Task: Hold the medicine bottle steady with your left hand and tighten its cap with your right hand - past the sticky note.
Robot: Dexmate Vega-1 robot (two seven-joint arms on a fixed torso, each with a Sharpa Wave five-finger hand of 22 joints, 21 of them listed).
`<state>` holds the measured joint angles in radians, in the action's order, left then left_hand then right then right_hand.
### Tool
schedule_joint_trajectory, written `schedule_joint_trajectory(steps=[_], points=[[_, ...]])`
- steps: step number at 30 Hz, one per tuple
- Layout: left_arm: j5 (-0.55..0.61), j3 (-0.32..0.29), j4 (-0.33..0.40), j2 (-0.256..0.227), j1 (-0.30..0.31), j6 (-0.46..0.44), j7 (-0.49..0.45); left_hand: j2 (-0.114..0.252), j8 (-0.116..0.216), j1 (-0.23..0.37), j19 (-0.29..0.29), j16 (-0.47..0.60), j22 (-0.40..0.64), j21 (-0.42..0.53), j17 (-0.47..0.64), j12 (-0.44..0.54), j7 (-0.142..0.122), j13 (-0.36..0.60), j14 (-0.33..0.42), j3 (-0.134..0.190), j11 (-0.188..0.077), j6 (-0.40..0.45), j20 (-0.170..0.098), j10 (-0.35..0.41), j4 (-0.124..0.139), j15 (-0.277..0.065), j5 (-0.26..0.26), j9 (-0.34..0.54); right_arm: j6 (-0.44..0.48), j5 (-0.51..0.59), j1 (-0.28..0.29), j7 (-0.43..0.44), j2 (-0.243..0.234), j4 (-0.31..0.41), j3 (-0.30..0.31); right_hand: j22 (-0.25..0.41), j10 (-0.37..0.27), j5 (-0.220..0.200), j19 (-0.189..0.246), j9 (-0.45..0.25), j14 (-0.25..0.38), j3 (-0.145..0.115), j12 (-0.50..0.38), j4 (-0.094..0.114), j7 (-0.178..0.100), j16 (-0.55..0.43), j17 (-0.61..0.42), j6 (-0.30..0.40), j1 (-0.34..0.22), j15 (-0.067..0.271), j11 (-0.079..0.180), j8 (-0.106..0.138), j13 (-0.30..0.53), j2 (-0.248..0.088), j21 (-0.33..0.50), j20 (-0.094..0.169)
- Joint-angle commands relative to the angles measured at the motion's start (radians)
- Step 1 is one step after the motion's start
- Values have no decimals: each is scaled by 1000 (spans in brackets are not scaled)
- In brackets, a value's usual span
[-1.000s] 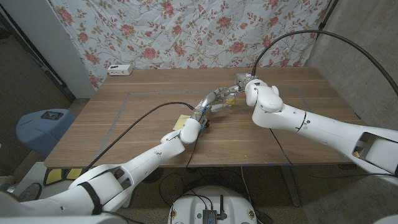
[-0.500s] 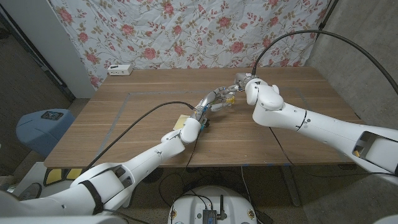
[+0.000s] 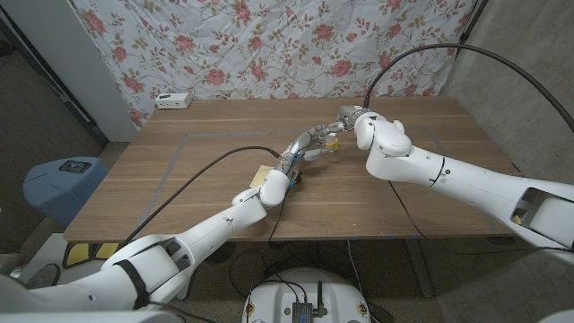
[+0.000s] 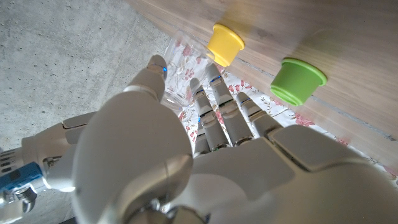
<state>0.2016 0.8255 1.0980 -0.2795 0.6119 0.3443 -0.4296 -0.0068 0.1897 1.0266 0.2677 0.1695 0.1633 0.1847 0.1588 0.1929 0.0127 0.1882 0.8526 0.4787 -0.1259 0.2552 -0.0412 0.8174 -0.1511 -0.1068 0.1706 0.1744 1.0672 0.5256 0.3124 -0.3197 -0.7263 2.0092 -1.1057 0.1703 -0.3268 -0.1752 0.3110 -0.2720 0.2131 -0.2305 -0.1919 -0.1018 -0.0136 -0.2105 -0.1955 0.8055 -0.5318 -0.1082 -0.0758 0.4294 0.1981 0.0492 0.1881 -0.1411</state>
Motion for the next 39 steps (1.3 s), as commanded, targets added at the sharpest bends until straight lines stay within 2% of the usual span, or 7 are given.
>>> schedule_joint_trajectory(steps=[1,7,11,18,22,26,39], points=[[4,-3,19,-6,12,-7,-6,7,-1,0,3,2,2,0,0,4,-2,3,8,9,-37,6,-136,38,-1,-85,7,2,1,-9,-3,-15,-22,29,-2,1,25,-3,-12,-8,-9,8,6,1,9,6,-2,-53,14,-15,-1,-20,2,1,-4,-2],[8,-3,31,-10,19,-12,-8,7,-2,1,4,3,2,0,1,4,-2,3,9,9,-38,5,-136,40,-2,-85,7,2,-17,-22,8,-22,-47,59,17,1,61,-5,-22,-14,-29,11,9,-1,24,13,-1,-123,22,-23,-10,-49,2,-1,-3,0],[10,-3,40,-13,23,-16,-7,7,-2,1,4,3,2,0,1,4,-2,3,9,10,-36,5,-136,38,-2,-86,7,2,-34,-39,10,-42,-65,77,32,1,101,-6,-38,-16,-54,6,13,-11,33,19,0,-177,11,-35,-18,-74,2,-6,-5,4],[13,-3,44,-13,24,-16,-7,6,-1,1,3,3,2,0,0,3,-1,3,8,9,-36,7,-136,37,-2,-86,7,2,-52,-61,6,-83,-84,97,49,0,145,-9,-61,-10,-90,-13,13,-33,40,25,1,-224,-26,-48,-26,-101,2,-20,-6,3],[14,-4,46,-14,25,-16,-8,6,-2,0,3,3,2,-1,0,4,-2,3,8,9,-38,5,-137,38,-2,-85,7,2,-61,-66,-6,-114,-91,100,47,0,172,-15,-71,-6,-109,-30,12,-49,32,26,2,-255,-58,-55,-29,-118,2,-30,-6,0],[16,-5,50,-16,26,-19,-8,6,-2,1,2,3,2,-1,1,4,-3,3,8,9,-38,5,-138,37,-3,-86,7,2,-69,-70,-21,-145,-91,95,43,0,198,-23,-83,-1,-129,-45,12,-60,37,27,3,-285,-88,-58,-33,-136,1,-37,-6,0],[15,-5,42,-14,21,-16,-3,5,-2,1,2,3,2,-1,1,5,-3,3,9,9,-39,4,-138,40,-3,-86,6,2,-87,-63,-41,-192,-88,82,39,-1,242,-38,-95,8,-154,-78,9,-75,19,24,3,-339,-155,-61,-31,-169,1,-48,-4,-4]])
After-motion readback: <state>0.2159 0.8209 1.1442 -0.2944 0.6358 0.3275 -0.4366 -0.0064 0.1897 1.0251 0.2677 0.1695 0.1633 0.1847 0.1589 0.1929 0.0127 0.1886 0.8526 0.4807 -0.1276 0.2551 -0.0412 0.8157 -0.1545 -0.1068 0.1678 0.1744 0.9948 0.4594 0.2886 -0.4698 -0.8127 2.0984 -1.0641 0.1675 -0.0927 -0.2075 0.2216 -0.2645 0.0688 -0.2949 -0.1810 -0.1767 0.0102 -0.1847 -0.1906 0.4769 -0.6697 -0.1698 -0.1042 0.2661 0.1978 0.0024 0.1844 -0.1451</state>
